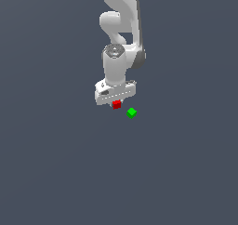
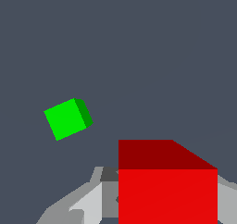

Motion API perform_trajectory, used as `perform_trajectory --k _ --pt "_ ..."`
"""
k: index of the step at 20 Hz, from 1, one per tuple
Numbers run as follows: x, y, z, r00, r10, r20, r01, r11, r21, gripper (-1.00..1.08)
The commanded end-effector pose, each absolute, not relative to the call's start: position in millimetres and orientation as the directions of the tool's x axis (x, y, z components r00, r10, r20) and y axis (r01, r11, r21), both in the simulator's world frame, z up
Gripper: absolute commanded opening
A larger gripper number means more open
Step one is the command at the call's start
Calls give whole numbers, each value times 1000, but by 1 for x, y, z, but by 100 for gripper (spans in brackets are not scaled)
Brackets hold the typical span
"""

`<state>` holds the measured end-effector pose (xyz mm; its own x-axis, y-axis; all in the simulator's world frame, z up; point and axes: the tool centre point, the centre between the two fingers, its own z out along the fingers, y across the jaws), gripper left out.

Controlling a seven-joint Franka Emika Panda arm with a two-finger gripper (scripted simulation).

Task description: Stack the red cube on top of the green cube.

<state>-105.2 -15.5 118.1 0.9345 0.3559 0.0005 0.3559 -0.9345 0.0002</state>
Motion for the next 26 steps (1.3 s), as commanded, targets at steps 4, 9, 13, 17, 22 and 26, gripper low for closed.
perform_trajectory --k 4,9,13,17,22,26 --pt "-106 -2 110 934 356 1 356 -934 0 -100" --pt "-108 26 92 934 356 1 356 -934 -1 -100" --pt "-109 51 76 934 356 1 356 -934 -1 -100" --pt "-110 67 66 934 356 1 356 -934 -1 -100" --pt "-109 75 61 934 356 0 356 -934 0 -100" --pt "-109 74 61 934 356 0 356 -934 0 100"
